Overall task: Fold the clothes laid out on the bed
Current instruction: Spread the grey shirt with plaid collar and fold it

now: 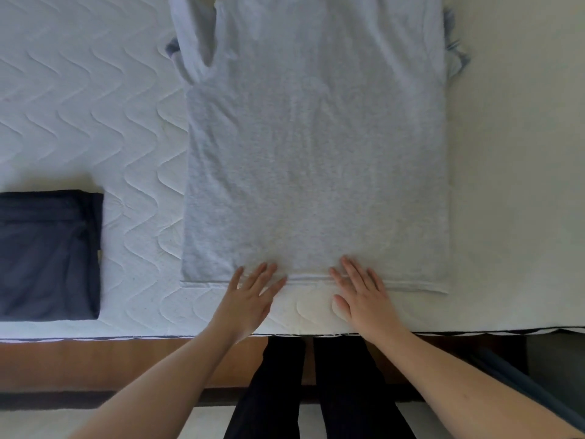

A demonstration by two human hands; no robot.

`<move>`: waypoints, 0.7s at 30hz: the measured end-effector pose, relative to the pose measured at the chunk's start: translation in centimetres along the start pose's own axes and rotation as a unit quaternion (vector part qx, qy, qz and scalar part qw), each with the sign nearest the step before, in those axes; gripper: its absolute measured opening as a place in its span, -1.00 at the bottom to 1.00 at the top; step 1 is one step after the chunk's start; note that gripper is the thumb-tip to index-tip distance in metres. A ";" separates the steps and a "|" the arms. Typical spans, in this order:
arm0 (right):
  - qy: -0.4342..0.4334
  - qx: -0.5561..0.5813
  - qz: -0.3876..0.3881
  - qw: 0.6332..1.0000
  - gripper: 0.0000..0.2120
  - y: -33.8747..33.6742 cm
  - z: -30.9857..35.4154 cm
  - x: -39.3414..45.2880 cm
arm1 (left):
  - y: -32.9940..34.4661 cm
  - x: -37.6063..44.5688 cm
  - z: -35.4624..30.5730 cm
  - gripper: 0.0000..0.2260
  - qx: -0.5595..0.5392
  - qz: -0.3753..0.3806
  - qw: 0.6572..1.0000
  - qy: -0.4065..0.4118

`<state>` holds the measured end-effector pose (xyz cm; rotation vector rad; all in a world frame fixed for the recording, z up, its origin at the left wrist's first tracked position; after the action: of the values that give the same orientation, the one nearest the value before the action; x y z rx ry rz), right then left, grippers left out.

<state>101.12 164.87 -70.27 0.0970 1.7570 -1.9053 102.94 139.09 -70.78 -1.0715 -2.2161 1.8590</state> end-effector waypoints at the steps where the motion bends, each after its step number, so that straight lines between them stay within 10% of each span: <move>1: 0.008 0.015 -0.002 1.000 -0.50 -0.9 0.1 0.9 | -0.9 0.7 0.2 -0.56 -0.019 -0.017 1.000 -0.006; 6: 0.014 0.081 -0.026 0.996 -0.70 -6.1 -0.3 7.5 | -6.4 5.5 3.3 -0.71 -0.091 -0.057 0.992 -0.065; 21: -0.028 0.063 -0.073 0.995 -0.46 -16.5 3.1 34.8 | -19.4 14.8 24.4 -0.64 -0.194 -0.252 0.917 -0.243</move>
<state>65.34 150.32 -68.98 -0.0393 1.6447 -2.1019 71.52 125.70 -65.86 0.0103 -2.8475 1.6061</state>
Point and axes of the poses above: each hand's wrist, its own x-axis towards the middle knuckle, its own y-axis out of the palm, z = x × y, the point moved 4 cm from there along x, towards the middle knuckle, and after that the axes turned 4 degrees about y, right-handed, at the moved point
